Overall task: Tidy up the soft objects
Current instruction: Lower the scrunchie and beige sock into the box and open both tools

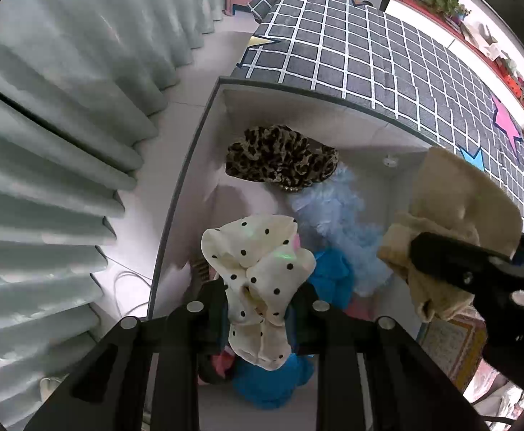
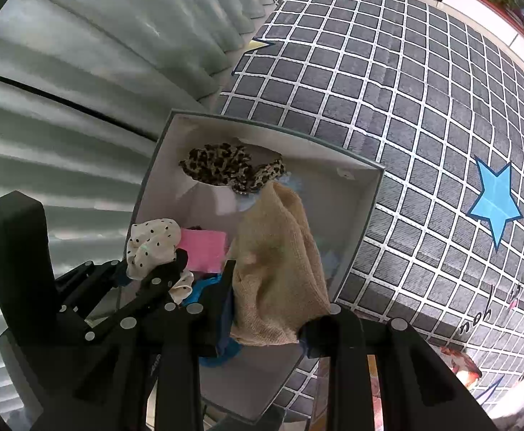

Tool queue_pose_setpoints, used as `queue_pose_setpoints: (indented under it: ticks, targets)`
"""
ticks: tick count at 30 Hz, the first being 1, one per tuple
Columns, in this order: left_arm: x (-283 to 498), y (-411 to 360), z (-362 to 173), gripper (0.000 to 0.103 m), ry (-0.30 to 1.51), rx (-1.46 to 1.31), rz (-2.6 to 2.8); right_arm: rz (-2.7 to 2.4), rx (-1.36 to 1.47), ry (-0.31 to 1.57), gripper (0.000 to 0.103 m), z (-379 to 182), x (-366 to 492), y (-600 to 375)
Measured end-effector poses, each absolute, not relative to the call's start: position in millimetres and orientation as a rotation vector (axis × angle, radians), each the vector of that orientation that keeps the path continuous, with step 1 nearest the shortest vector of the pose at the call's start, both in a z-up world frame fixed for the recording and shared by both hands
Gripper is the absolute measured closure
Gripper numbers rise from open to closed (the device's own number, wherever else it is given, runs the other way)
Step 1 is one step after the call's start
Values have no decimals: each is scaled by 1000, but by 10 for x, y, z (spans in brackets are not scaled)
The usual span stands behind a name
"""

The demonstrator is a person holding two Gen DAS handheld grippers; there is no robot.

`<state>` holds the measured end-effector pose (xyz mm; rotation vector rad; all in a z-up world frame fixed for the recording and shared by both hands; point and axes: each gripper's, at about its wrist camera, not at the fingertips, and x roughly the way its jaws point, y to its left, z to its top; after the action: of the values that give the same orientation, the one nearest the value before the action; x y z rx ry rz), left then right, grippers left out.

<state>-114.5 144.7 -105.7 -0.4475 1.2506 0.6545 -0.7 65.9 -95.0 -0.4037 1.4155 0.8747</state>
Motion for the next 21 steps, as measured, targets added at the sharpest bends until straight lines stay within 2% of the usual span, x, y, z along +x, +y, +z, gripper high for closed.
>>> queue_pose_setpoints:
  ticks: [13,15,16,17,18,20,21]
  targets:
    - [-1124,1453,-1079,77,1257,-450,654,872,-408,1422,73,-997,11,670]
    - [-1130,1451,-1075,74,1248,-459,641,874,-408,1420,73,-995,11,669]
    - [-1137,1448,-1069,72,1240,-464,636,876,-405,1420,73,-995,8,669]
    - [-1144,1442,-1055,59,1229,-468,633,877,-404,1417,73,-990,8,666]
    - [-1159,1435,-1034,42,1217,-467,635,878,-406,1413,73,-989,4,664]
    - [-1177,1416,-996,22,1197,-455,639,884,-405,1412,69,-987,2,661]
    - [-1188,1396,-970,21,1188,-436,643,888,-404,1409,65,-981,-2,651]
